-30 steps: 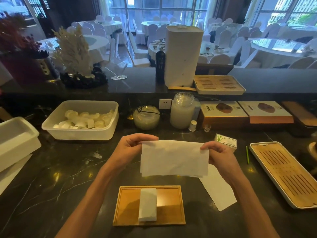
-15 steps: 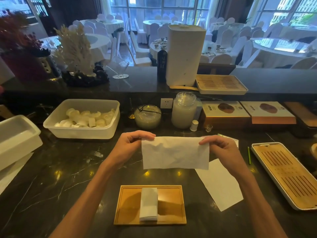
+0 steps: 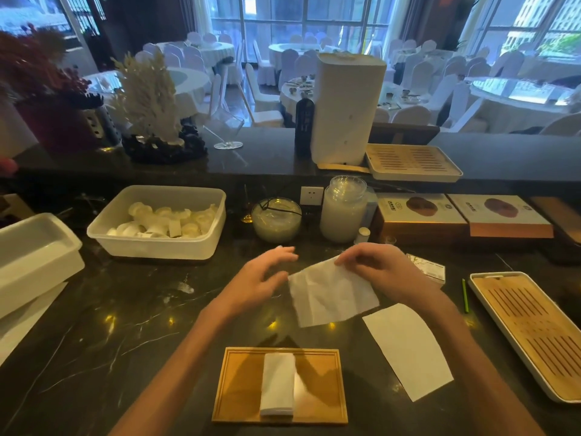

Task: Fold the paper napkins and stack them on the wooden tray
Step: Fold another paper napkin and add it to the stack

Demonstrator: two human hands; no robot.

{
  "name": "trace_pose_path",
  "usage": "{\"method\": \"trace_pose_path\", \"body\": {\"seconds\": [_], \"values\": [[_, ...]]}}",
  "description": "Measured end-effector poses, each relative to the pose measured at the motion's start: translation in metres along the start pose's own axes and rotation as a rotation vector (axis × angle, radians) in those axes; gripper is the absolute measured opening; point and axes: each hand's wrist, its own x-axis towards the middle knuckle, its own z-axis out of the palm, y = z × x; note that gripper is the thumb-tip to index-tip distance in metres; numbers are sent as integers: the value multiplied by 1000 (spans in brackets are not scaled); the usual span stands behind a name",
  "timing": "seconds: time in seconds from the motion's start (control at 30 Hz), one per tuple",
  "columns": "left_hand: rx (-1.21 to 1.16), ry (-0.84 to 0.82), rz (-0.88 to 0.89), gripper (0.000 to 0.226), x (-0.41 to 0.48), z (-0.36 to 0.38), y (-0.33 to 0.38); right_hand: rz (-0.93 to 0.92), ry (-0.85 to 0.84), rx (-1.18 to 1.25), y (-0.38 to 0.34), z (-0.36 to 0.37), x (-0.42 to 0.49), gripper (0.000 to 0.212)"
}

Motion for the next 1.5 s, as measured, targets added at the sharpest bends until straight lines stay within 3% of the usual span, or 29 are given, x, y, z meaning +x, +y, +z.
{"method": "trace_pose_path", "body": {"seconds": [0.1, 0.2, 0.27, 0.33, 0.4, 0.47, 0.53, 0.63, 0.77, 1.27, 1.37, 1.5], "values": [[-96, -206, 92, 54, 7, 13, 17, -78, -240, -150, -18, -2, 17, 31], [-253, -306, 64, 46, 11, 22, 29, -116, -379, -231, -29, -2, 29, 28], [-328, -263, 33, 43, 11, 26, 31, -137, -310, -190, -30, -2, 30, 24], [-455, -142, -4, 39, 9, 30, 29, -100, -44, -20, -22, -2, 24, 22], [-615, -11, -85, 34, 8, 34, 25, 76, 183, 187, -9, 2, 15, 36], [-704, 68, -152, 32, 7, 37, 21, 368, 158, 481, 4, 19, 7, 53], [-716, 91, -187, 32, 8, 38, 17, 586, 78, 622, 14, 41, -2, 47], [-705, 89, -200, 27, 7, 39, 13, 465, 150, 475, 23, 64, -14, 32], [-728, 75, -216, 33, 7, 36, 8, 403, 291, 527, 26, 67, -15, 4], [-721, 128, -171, 26, 18, 19, 12, 396, 283, 577, 21, 61, -1, 7], [-754, 80, -176, 42, 17, 15, 13, 388, 307, 615, 19, 60, 0, 7], [-722, 19, -194, 29, 15, 15, 10, 418, 314, 679, 20, 57, 1, 7]]}}
